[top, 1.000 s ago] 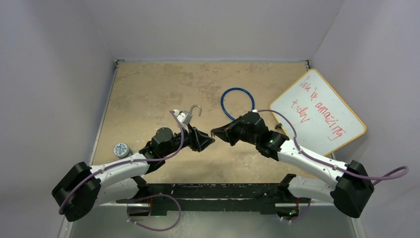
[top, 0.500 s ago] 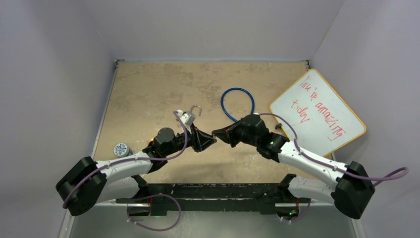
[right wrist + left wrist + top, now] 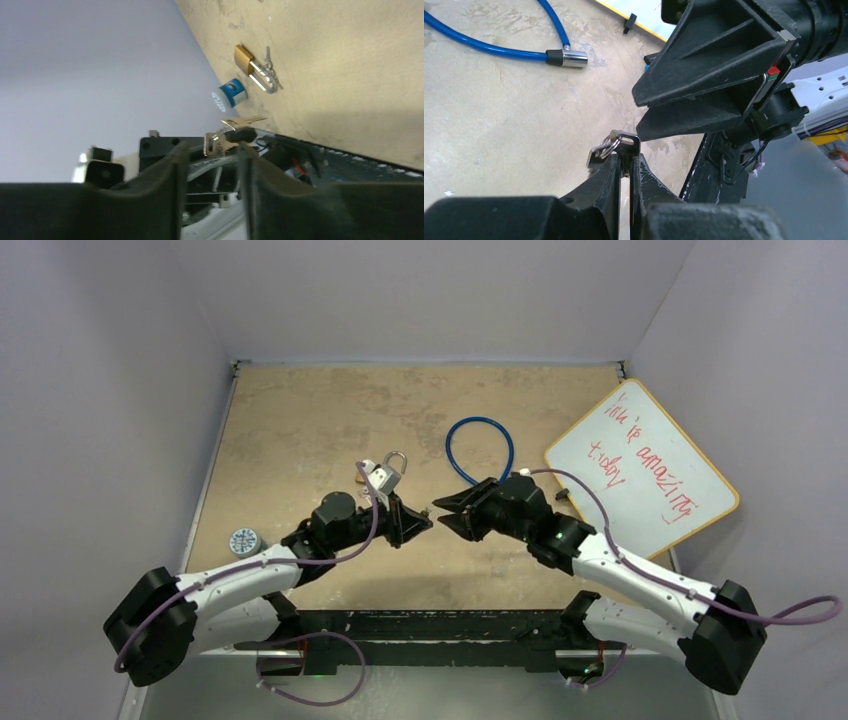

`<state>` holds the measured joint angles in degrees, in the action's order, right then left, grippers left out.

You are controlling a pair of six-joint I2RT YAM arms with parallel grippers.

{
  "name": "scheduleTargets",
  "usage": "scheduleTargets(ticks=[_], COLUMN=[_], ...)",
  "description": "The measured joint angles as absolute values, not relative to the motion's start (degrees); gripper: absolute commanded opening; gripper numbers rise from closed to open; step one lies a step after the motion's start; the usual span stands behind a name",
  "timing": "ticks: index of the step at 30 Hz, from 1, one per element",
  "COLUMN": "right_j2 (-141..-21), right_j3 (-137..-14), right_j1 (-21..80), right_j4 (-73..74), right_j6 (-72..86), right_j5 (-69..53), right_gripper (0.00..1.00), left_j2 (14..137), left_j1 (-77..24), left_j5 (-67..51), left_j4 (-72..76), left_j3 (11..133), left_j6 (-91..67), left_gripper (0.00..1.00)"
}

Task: Unlock with the key

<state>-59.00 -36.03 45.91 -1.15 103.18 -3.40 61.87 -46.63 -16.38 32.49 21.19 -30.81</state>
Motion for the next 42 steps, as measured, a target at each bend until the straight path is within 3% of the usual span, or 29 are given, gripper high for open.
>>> scheduleTargets(ticks=[3, 7, 13, 18, 23, 25, 29, 35, 38, 42], right_j2=[-55.57, -51.40, -48.01, -51.40, -56.95, -58.65, -59.55, -58.76, -58.30, -58.37], right_j3=[-35.53, -35.53, -38.74, -44.80, -47.05, -47.13, -46.50, -44.10, -43.55, -43.51], right_j1=[45.95, 45.95, 45.91, 45.91, 45.91, 45.91, 45.93, 45.91, 45.91, 46.02], right_j4=[1.08, 0.86, -1.28, -3.75, -4.21, -4.23, -6.09, -10.72, -12.16, -14.15], right_j6=[97.89, 84.75, 57.28, 34.98, 21.63, 18.26, 15.42, 15.03, 15.42, 15.84], right_j5=[-1.58, -0.78, -5.82, -17.85, -30.35, -35.51, -43.22, -49.91, -51.55, -53.89], right_gripper=[0.74, 0.78, 0.73, 0.69, 0.55, 0.50, 0.49, 0.66, 0.68, 0.56], left_j2=[59.37, 56.45, 56.03, 58.30, 59.70, 60.01, 60.07, 60.10, 60.10, 60.10], left_j1=[-46.59, -46.59, -46.59, -46.59, -46.59, -46.59, -46.59, -46.59, -46.59, -46.59], left_j5=[-16.97, -18.50, -24.56, -33.63, -41.87, -43.92, -46.78, -49.63, -50.26, -50.92], left_j4=[22.63, 9.15, -9.13, -19.77, -26.87, -29.52, -32.14, -34.20, -34.87, -35.38], left_j3=[24.99, 31.38, 41.52, 47.90, 51.24, 52.69, 54.61, 54.87, 54.87, 54.87], left_j6=[-28.14, -24.51, -20.38, -18.35, -17.08, -16.71, -16.21, -15.38, -15.18, -15.00], left_gripper=[0.00, 0.00, 0.00, 0.00, 0.00, 0.00, 0.00, 0.00, 0.00, 0.00])
